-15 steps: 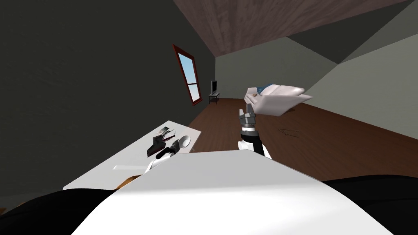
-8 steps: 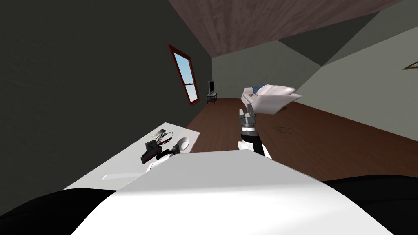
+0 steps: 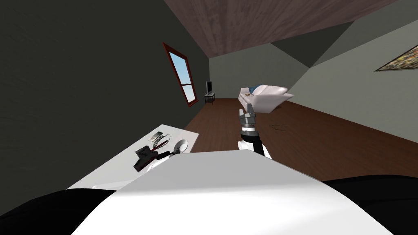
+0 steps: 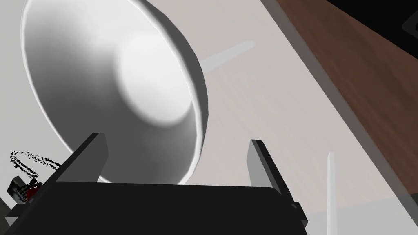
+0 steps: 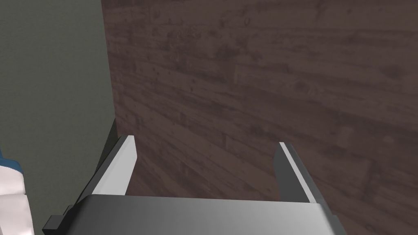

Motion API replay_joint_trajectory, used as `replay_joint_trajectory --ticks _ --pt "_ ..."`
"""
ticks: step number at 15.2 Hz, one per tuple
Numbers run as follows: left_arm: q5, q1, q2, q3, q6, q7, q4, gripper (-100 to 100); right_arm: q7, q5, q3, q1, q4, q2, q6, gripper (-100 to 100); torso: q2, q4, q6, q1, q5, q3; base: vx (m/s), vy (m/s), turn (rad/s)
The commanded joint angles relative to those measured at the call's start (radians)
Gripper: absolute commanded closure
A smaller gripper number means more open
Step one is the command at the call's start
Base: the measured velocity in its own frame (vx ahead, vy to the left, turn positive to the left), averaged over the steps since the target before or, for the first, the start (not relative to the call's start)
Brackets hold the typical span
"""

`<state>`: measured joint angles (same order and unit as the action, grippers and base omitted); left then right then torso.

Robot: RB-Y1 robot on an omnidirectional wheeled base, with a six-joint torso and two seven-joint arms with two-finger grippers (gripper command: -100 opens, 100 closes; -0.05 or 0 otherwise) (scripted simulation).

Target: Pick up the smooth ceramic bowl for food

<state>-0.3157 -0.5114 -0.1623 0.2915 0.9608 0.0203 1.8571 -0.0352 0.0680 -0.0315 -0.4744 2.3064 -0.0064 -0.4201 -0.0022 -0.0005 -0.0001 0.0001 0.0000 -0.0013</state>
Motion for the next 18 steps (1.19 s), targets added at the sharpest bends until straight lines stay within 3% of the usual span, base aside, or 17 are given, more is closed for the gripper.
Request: replay_joint_trajectory --ticks 1,3,4,8,10,11,15,18 --pt "-0.003 -0.003 0.009 0.003 0.030 0.002 -0.003 -100 0.000 0.000 0.000 0.000 0.000 0.000 0.000 0 0.000 0.000 0.000 0.000 0.000 0.000 0.020 0.013 -0.055" --pt "-0.010 -0.002 0.015 0.007 0.054 0.003 -0.009 -100 0.000 0.000 0.000 0.000 0.000 0.000 0.000 0 0.000 0.000 0.000 0.000 0.000 0.000 0.024 0.012 -0.068" --pt "-0.007 -0.002 0.010 0.005 0.038 0.003 -0.006 -100 0.000 0.000 0.000 0.000 0.000 0.000 0.000 0 0.000 0.000 0.000 0.000 0.000 0.000 0.013 0.007 -0.024" --pt "0.007 0.031 0.015 -0.006 -0.016 0.001 -0.090 -100 0.000 0.000 0.000 0.000 0.000 0.000 0.000 0 0.001 0.000 0.000 0.001 0.000 0.000 0.008 0.015 -0.003" --pt "0.005 0.030 0.014 -0.005 -0.010 0.000 -0.086 -100 0.000 0.000 0.000 0.000 0.000 0.000 0.000 0 0.001 0.000 0.000 0.001 0.000 0.001 0.006 0.013 -0.004" --pt "0.005 0.030 0.014 -0.005 -0.015 0.000 -0.090 100 0.000 0.000 0.000 0.000 0.000 0.000 0.000 0 0.001 0.000 0.000 0.000 0.000 0.001 0.000 0.000 0.000" --pt "0.004 0.030 0.016 -0.003 -0.015 0.005 -0.090 100 0.000 0.000 0.000 0.000 0.000 0.000 0.000 0 0.001 0.000 0.003 0.000 0.000 0.001 0.000 0.000 0.012" --pt "-0.004 0.006 0.012 0.003 0.028 0.002 -0.028 100 0.000 0.000 0.000 0.000 0.000 0.000 0.000 0 0.002 0.001 0.003 -0.002 -0.001 0.001 -0.007 -0.011 -0.015"
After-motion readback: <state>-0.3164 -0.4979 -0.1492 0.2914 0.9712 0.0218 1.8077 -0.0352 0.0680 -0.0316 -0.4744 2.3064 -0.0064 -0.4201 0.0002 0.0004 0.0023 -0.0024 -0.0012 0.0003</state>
